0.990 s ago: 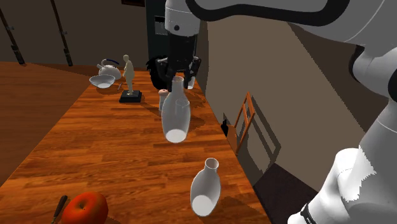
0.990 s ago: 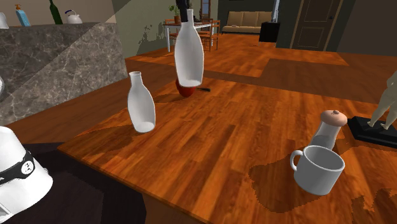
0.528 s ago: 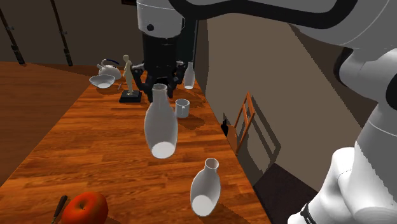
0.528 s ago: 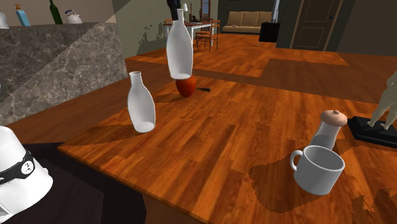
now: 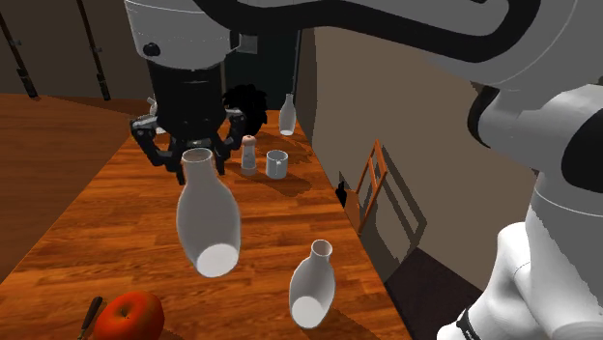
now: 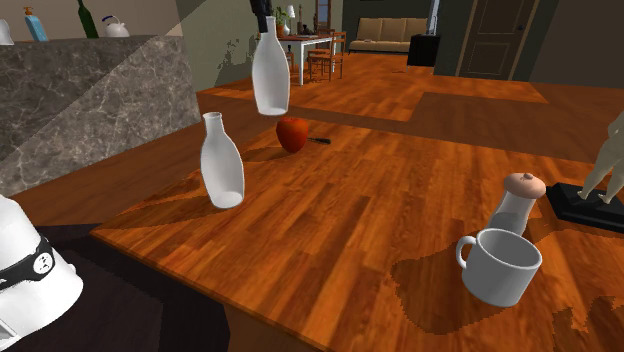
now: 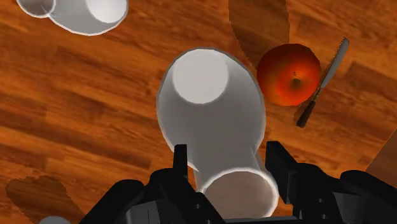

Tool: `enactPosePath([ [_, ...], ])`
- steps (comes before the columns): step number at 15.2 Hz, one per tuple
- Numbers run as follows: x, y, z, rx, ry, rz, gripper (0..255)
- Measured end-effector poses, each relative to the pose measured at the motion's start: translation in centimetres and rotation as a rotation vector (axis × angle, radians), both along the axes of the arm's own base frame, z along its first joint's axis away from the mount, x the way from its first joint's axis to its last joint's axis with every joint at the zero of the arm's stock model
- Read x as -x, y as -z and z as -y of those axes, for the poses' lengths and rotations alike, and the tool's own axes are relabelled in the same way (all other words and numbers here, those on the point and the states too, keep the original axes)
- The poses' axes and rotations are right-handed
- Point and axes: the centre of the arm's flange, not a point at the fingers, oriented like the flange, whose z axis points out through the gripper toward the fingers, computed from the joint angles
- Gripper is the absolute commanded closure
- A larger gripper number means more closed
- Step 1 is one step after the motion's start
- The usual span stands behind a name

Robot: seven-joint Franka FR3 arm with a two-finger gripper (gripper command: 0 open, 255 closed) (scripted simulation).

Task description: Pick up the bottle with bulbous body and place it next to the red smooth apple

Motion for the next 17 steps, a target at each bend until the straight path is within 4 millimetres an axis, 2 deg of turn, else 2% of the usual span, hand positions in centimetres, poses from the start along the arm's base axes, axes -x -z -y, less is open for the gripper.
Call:
enactPosePath([
  [2,0.1,0.8,-0.6,0.0,0.001,0.0,255],
  [17,0.1,8.6,-0.7,0.0,0.002,0.0,255],
])
